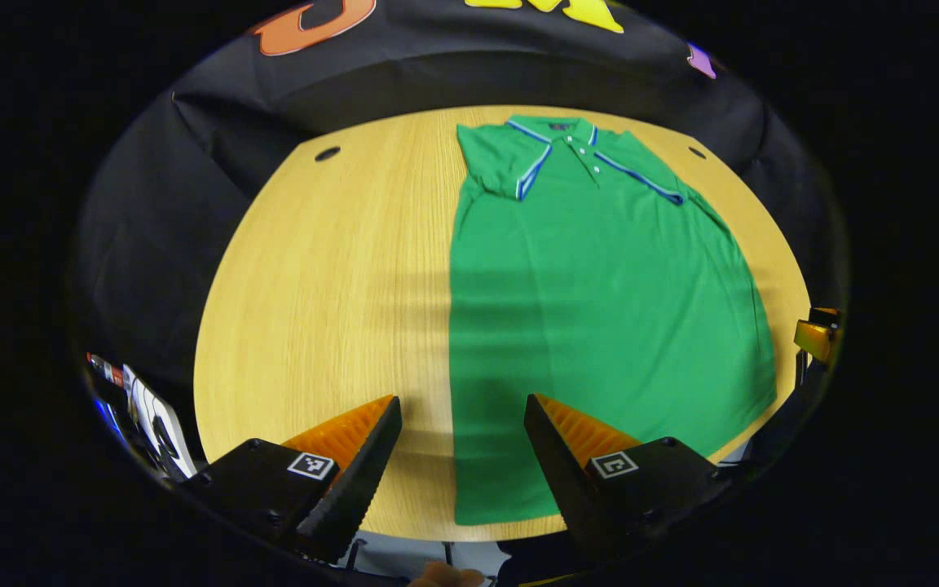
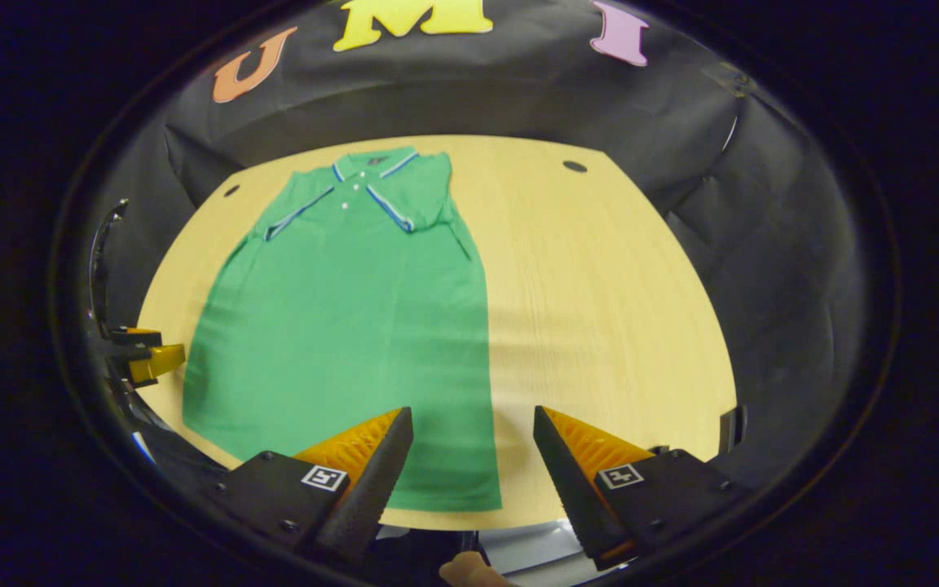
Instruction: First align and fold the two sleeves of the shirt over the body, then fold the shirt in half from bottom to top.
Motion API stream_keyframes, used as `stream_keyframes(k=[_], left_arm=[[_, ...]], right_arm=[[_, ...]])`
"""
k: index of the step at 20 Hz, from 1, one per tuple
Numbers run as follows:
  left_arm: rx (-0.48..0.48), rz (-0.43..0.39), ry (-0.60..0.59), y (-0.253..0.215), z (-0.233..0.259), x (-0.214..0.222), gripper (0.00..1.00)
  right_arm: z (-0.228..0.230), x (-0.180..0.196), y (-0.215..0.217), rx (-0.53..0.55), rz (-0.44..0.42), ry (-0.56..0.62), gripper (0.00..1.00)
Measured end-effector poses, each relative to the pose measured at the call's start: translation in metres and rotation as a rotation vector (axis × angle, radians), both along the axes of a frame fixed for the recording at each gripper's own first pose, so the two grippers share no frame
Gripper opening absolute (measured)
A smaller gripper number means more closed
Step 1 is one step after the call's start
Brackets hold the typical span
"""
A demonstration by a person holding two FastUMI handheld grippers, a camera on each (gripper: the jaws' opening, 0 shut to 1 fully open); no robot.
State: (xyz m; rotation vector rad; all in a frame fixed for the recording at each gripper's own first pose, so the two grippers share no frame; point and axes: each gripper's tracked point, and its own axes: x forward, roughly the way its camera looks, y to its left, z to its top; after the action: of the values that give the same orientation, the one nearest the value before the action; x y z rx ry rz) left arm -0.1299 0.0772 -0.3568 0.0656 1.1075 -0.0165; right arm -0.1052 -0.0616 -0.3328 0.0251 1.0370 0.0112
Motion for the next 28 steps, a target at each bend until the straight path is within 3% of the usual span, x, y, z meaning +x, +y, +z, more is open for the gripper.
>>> stream_keyframes(k=[8, 16, 17, 18, 28], left_arm=[[-0.087, 0.103, 0.245, -0.003, -0.034, -0.071, 0.97], [-0.111, 0.093, 0.385, -0.006, -0.034, -0.069, 0.96], [-0.111, 0.091, 0.406, -0.006, -0.035, -0.067, 1.00], [-0.111, 0.091, 0.419, -0.006, -0.034, -0.068, 0.96], [-0.102, 0.073, 0.429, -0.018, -0.032, -0.054, 0.94]], right_arm=[[-0.039, -0.041, -0.014, -0.005, -0.015, 0.197, 0.95], [-0.062, -0.048, -0.008, 0.046, -0.040, 0.359, 0.95], [-0.061, -0.046, -0.007, 0.048, -0.041, 0.370, 0.97], [-0.059, -0.045, -0.007, 0.045, -0.031, 0.387, 0.96], [-0.058, -0.040, -0.002, 0.030, 0.008, 0.472, 0.92]])
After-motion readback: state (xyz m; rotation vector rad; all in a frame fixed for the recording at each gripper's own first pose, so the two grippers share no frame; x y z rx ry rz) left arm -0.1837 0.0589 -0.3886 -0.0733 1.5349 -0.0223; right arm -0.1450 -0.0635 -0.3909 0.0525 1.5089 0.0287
